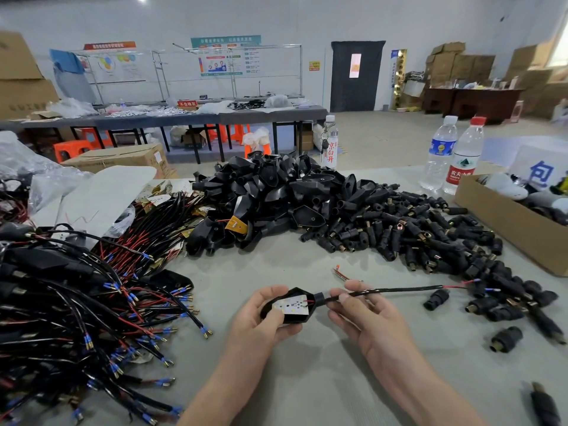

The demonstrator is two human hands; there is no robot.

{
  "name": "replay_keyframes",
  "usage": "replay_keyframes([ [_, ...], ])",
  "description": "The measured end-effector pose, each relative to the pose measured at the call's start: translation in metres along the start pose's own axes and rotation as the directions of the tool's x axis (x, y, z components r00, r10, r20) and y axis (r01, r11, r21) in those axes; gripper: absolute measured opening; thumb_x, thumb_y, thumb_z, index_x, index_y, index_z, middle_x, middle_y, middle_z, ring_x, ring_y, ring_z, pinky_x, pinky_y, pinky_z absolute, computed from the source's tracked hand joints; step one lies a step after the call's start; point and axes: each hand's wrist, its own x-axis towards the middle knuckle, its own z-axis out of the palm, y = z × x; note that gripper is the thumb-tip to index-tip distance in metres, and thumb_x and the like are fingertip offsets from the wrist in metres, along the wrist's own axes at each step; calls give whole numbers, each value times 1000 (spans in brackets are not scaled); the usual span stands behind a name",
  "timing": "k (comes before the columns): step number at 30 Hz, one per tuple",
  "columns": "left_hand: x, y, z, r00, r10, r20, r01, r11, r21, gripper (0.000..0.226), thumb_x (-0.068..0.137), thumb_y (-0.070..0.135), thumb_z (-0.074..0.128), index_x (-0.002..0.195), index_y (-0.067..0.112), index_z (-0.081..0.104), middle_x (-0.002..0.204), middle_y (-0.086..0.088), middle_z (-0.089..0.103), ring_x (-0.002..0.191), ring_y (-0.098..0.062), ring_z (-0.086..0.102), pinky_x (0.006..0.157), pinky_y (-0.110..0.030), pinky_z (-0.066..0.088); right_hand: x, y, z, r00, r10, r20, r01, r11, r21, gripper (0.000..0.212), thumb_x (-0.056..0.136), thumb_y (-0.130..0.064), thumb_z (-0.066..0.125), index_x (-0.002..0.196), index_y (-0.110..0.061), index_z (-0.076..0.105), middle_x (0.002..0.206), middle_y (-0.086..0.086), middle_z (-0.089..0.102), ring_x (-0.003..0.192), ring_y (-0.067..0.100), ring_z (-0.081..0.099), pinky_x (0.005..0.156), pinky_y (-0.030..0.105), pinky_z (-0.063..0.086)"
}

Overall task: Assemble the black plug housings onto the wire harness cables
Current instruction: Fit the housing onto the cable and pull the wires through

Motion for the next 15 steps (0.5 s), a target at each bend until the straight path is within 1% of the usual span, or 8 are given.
replay_keyframes([
  [2,1,3,-3,997,37,-67,-34,999,42,28,95,-8,47,104,8,67,97,-7,76,88,-22,73,67,-27,58,1,-3,0,999,15,-49,-12,999,49,14,97,-14,56,105,-6,65,98,14,75,80,24,73,67,29,61],
  [5,4,8,-12,975,99,-198,-75,989,128,30,94,-6,43,98,10,69,88,-4,76,74,-15,71,58,-24,56,3,-7,0,994,44,-97,-36,996,87,36,104,-32,42,106,-6,67,97,15,74,76,25,71,63,31,60],
  [7,6,11,-20,950,150,-275,-94,974,205,31,93,-4,43,94,12,69,83,-5,75,68,-11,69,54,-22,54,3,-8,-2,991,14,-136,-1,996,90,39,106,-32,40,106,-6,69,89,12,69,69,22,67,58,29,59],
  [9,9,13,-28,918,189,-348,-100,961,257,29,93,-1,44,91,14,69,80,-6,74,64,-7,65,53,-20,52,3,-8,-5,981,-31,-189,44,997,61,34,105,-27,42,106,-8,71,85,9,62,63,18,63,55,27,58],
  [10,10,14,-31,904,198,-379,-97,958,271,29,92,0,45,90,15,69,80,-6,73,63,-8,64,53,-21,51,3,-8,-7,977,-53,-205,63,997,46,31,105,-24,45,107,-9,71,84,8,62,62,17,64,55,26,58],
  [13,11,15,-35,881,199,-430,-79,957,280,28,93,3,45,90,15,69,82,-8,72,68,-18,63,57,-28,50,3,-9,-8,971,-102,-217,109,994,23,22,102,-23,51,109,-12,69,85,6,69,65,15,68,56,26,59],
  [14,10,15,-35,877,200,-437,-77,956,283,27,93,3,45,90,15,69,82,-8,72,68,-19,63,56,-27,50,3,-9,-8,968,-116,-225,124,992,21,20,101,-23,53,109,-12,68,87,6,72,66,15,70,56,26,59],
  [15,10,15,-35,873,205,-442,-78,954,288,27,92,2,45,89,15,69,81,-7,71,66,-15,62,55,-24,49,3,-9,-9,964,-130,-234,138,990,19,19,100,-25,54,108,-13,67,89,6,75,67,16,71,56,25,59],
])
